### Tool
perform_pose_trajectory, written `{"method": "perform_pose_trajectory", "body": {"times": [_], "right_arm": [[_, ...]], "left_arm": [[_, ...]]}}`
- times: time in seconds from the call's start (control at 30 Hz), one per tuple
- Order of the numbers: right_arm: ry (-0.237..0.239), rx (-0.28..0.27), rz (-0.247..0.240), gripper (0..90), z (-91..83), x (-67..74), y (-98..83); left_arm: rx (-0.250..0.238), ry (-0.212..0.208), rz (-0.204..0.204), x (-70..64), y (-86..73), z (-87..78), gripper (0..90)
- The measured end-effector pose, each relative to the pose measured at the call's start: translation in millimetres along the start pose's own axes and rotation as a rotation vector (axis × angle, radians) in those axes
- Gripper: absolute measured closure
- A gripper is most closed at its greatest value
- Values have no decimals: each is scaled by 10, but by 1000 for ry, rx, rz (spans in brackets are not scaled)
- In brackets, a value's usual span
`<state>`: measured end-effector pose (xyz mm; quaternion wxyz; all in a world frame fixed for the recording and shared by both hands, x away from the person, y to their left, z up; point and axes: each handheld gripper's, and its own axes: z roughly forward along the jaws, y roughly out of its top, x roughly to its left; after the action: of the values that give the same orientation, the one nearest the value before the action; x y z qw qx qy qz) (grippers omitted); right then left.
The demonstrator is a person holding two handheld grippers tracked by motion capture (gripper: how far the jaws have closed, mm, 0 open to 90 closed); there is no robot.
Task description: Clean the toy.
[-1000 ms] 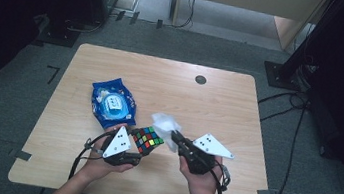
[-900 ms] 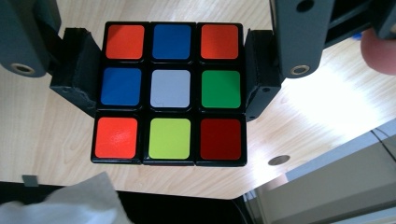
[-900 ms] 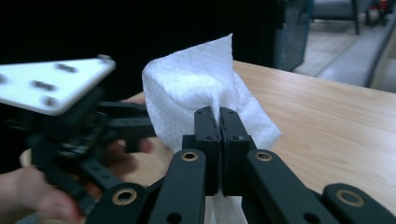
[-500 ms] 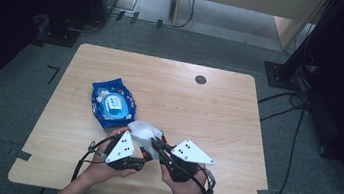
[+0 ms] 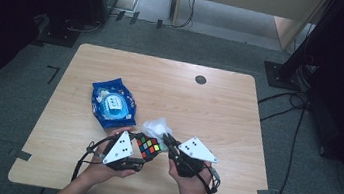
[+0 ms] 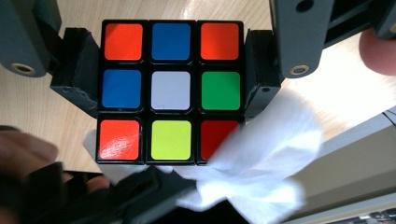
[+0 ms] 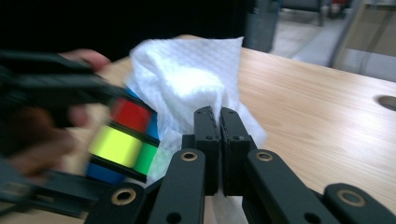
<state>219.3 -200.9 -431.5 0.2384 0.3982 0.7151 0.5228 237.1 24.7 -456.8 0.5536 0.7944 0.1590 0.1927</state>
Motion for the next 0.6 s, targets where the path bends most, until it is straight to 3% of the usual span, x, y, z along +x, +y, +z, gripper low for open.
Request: {"method": "perform_pose_trajectory", "body": {"times": [0.1, 0.17, 0.23, 0.3, 0.43, 0.6], "right_arm": [[-55, 49, -2, 888, 57, -112, -75], [-91, 75, 22, 888, 93, -207, -140], [-103, 72, 56, 889, 70, -276, -148], [-93, 33, 69, 888, -3, -274, -83], [-23, -52, 48, 888, -188, -79, 148], [53, -78, -5, 888, -258, 186, 266]], "left_arm": [[-21, -6, -11, 24, 11, -30, 342], [-17, 0, -8, 31, 8, -32, 342], [-8, 6, -8, 41, -6, -27, 342], [5, 16, -7, 53, -19, -15, 342], [44, 45, 6, 44, -47, 33, 342], [72, 59, 29, -3, -47, 71, 342]]}}
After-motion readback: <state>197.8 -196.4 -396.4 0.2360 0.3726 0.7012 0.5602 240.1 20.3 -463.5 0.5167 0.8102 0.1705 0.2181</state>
